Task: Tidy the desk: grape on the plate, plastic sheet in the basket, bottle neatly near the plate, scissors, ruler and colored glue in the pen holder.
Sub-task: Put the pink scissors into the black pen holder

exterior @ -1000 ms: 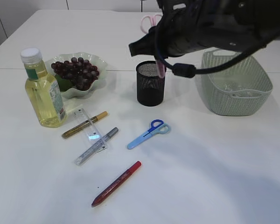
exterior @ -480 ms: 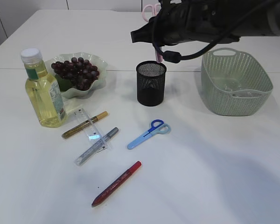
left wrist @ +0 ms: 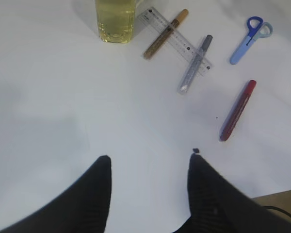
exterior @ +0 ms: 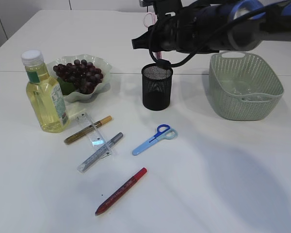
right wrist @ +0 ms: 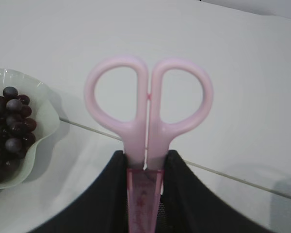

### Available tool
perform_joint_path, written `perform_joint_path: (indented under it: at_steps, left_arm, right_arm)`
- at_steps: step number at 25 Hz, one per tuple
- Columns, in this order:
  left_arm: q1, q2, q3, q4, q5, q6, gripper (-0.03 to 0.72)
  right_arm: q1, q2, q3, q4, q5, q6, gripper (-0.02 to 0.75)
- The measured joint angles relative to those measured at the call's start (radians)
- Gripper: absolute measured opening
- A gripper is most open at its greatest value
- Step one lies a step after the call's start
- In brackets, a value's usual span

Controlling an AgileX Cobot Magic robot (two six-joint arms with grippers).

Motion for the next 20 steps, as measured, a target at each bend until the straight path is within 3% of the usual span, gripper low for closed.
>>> perform_joint_path:
  at_steps: [10,20]
  left_arm:
    - [0.0,0.0,0.0,0.002,0.0,0.0,0.372]
    - [0.0,0.0,0.0,0.006,0.0,0.0,0.372]
  right_arm:
    - [-0.002,0.084,-0.069,-0.141,-0.011,0.133,0.198]
    - [-0.003,0.097,-0.073,-0.163,-0.006,0.151,0.198]
